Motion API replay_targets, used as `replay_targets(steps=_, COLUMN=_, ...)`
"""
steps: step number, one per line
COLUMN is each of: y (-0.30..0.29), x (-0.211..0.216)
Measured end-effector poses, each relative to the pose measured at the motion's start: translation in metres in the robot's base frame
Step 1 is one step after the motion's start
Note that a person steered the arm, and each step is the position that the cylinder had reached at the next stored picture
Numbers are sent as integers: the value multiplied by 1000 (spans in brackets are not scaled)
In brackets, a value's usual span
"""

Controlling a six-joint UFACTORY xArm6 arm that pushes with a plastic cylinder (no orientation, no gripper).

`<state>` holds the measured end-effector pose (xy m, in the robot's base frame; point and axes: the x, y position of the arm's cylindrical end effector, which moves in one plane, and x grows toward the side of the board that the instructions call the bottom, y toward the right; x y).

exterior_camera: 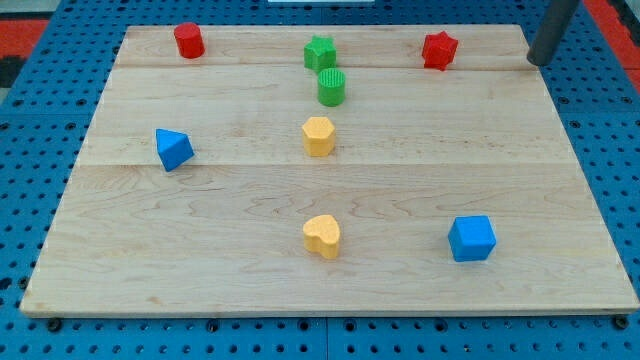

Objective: Move red star towards top center

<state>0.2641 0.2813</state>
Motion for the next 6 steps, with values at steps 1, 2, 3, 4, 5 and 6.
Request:
replay_targets(steps=1, y=-38, x=-9)
replay_targets(steps=2, y=-78, x=-9)
replay_targets(steps=3, y=-143, x=-19)
replay_targets(steps=4, y=-180, x=-20)
replay_targets(steps=5, y=-133, x=-51)
replay_targets(steps=6, y=-215, x=-64)
